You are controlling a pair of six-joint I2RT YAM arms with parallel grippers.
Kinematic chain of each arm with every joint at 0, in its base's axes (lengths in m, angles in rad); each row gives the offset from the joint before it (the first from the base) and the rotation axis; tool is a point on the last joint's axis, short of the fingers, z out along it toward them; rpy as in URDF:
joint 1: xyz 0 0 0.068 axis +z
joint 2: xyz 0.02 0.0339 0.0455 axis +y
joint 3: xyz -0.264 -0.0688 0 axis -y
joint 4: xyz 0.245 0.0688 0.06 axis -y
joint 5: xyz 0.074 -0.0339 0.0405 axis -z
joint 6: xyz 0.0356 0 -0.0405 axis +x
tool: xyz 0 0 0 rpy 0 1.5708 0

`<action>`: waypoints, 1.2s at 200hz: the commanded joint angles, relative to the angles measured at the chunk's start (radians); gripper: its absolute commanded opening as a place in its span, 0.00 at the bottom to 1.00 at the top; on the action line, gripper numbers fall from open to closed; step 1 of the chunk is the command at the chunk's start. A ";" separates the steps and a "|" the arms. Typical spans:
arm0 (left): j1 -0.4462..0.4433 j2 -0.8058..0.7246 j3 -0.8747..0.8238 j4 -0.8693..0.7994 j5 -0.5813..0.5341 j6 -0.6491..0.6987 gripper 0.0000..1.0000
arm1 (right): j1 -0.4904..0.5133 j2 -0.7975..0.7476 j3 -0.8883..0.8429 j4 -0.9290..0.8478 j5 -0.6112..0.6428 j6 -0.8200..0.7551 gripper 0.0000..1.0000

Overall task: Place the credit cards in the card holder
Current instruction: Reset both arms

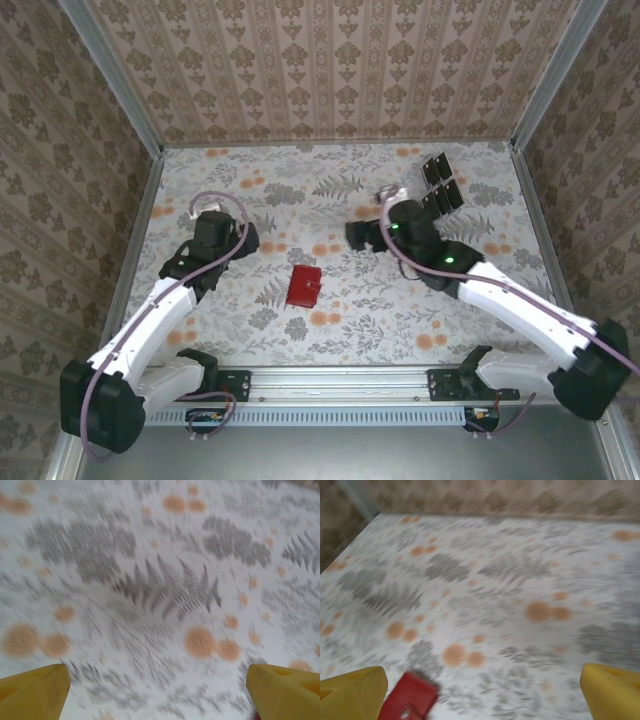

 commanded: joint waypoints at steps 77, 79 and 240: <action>0.205 0.029 -0.290 0.647 -0.146 0.440 1.00 | -0.562 0.068 -0.237 0.222 0.137 -0.079 1.00; 0.209 0.031 -0.297 0.655 -0.143 0.439 1.00 | -0.562 0.076 -0.242 0.237 0.137 -0.082 1.00; 0.339 0.539 -0.344 1.239 0.141 0.527 1.00 | -0.607 0.425 -0.546 1.119 -0.100 -0.285 1.00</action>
